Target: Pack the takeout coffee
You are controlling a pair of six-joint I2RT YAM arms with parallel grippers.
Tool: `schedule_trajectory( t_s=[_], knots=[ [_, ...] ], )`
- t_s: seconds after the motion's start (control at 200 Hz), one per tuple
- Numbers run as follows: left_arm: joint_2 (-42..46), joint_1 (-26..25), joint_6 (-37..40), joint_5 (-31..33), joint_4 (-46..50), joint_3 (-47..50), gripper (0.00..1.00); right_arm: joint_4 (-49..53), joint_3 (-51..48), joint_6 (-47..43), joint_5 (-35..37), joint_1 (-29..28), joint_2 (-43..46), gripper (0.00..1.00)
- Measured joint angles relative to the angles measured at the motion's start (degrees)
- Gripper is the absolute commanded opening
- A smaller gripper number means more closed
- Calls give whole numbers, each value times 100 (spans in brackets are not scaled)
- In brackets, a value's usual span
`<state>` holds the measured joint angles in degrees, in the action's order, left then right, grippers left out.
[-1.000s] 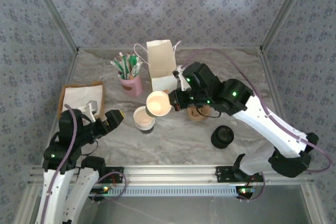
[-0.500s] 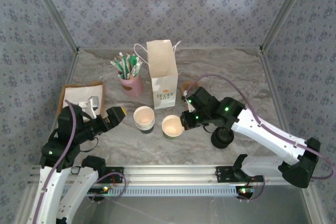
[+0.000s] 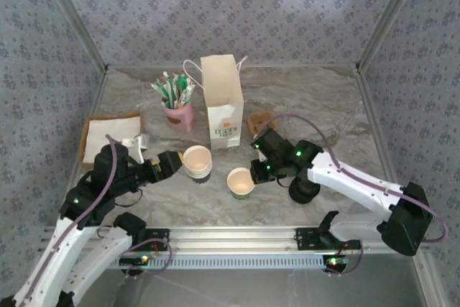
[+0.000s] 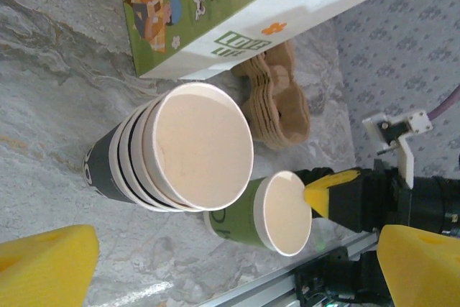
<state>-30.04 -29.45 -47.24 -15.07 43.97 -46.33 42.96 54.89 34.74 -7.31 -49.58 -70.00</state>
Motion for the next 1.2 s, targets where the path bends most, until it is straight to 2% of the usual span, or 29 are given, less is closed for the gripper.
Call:
schedule_trajectory(
  t_s=[0.08, 0.25, 0.34, 0.565, 0.705, 0.799, 0.899, 1.009, 1.199],
  knots=[
    [-170, -382, -26, 269, -79, 2, 100, -13, -9, 0, 2, 52, -20, 0],
    [-634, -1412, -37, 981, -138, -46, 100, -116, -133, 11, -2, 175, -20, 16],
    [-916, -1943, -37, 1390, -138, -256, 99, -162, -232, 37, -7, 256, -17, 20],
    [-1674, -2876, -7, 2203, -227, -935, 99, -133, -323, 74, -4, 422, 164, 42],
    [-2124, -3224, 83, 2542, -214, -1283, 99, 31, -319, 74, 7, 496, 564, 56],
    [-2402, -3403, 184, 2778, -195, -1635, 99, 302, -275, 85, 107, 509, 881, 72],
    [-2649, -3442, 345, 2903, -205, -1974, 99, 566, -197, 118, 275, 509, 1298, 87],
    [-2940, -3442, 577, 2929, -208, -2321, 99, 774, -127, 400, 494, 509, 1893, 100],
    [-3554, -3442, 992, 2855, -245, -2881, 99, 1220, -83, 780, 817, 503, 2756, 100]
  ],
)
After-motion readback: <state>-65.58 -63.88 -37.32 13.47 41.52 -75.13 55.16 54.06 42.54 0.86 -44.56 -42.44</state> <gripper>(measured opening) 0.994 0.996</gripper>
